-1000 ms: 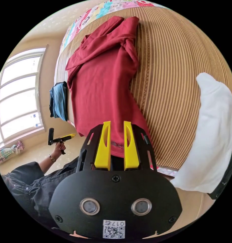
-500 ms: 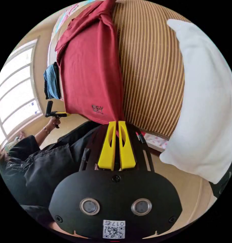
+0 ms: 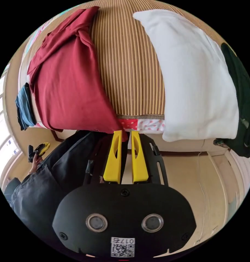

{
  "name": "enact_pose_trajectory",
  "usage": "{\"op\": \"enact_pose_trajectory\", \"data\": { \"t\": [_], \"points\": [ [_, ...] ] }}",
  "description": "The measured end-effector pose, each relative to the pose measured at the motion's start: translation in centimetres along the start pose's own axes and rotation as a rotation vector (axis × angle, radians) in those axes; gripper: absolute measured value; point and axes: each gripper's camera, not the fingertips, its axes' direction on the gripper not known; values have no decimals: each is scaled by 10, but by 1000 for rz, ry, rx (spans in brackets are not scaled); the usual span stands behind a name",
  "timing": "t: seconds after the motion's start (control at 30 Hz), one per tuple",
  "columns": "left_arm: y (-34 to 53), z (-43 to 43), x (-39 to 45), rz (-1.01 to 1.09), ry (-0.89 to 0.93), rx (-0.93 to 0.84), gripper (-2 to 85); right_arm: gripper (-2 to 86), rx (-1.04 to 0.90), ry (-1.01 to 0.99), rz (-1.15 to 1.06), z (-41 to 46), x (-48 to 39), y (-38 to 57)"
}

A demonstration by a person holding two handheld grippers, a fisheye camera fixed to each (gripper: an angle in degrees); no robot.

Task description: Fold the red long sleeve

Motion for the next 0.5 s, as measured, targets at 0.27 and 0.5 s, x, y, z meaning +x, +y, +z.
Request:
{"op": "enact_pose_trajectory", "data": {
  "t": [0.27,0.5],
  "points": [
    [-29,-18,123,326,-46,51,65,77,194,-106,-285,-72,-73,-111],
    [-33,-15,209,469,-17,55,64,92,240,-206,-588,-94,-240,-207]
  ]
}}
